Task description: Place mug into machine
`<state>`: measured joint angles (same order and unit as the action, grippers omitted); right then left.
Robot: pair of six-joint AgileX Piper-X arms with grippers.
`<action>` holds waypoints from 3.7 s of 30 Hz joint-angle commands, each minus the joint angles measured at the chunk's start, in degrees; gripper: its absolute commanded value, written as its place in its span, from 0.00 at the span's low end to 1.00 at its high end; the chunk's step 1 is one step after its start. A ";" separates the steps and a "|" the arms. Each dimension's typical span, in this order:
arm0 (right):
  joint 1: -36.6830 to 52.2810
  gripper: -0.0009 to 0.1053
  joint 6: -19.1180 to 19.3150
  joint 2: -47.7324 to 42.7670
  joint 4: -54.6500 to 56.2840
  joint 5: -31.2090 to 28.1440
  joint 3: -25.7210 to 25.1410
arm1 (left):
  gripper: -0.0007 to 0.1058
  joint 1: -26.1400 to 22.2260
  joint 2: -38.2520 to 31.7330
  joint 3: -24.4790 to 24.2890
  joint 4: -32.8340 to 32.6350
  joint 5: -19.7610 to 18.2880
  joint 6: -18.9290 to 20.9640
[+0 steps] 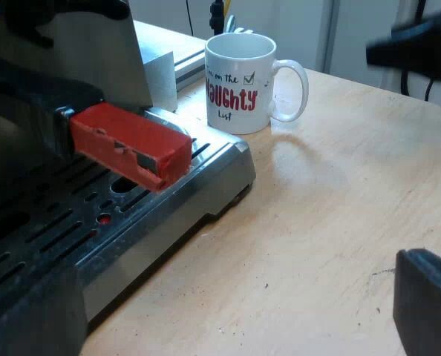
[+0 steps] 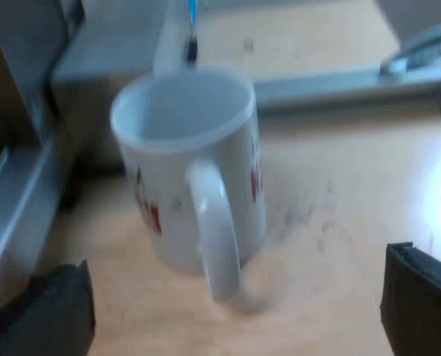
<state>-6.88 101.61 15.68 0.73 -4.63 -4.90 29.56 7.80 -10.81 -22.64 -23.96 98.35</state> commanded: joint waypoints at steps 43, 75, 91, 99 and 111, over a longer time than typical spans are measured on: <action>-0.04 0.01 0.24 66.39 -40.81 3.66 -13.74 | 0.80 0.26 -0.05 -0.08 1.01 -0.03 -0.11; -9.01 0.01 7.10 0.44 31.15 5.37 -21.33 | 0.80 0.26 0.67 6.53 12.84 17.93 -0.47; -34.37 0.01 -0.37 13.87 16.99 -7.82 -21.34 | 0.80 0.26 8.34 7.66 18.44 17.93 0.86; -38.04 0.01 -1.58 31.20 -2.53 -11.90 -21.34 | 0.80 0.26 10.53 7.66 20.43 17.75 2.25; -38.04 0.01 -1.58 52.51 -20.62 -9.61 -25.43 | 0.80 0.26 10.53 7.66 20.53 17.75 3.37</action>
<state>-44.83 99.88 68.22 -16.01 -14.55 -28.97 29.56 18.35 -3.07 -3.19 -6.72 101.11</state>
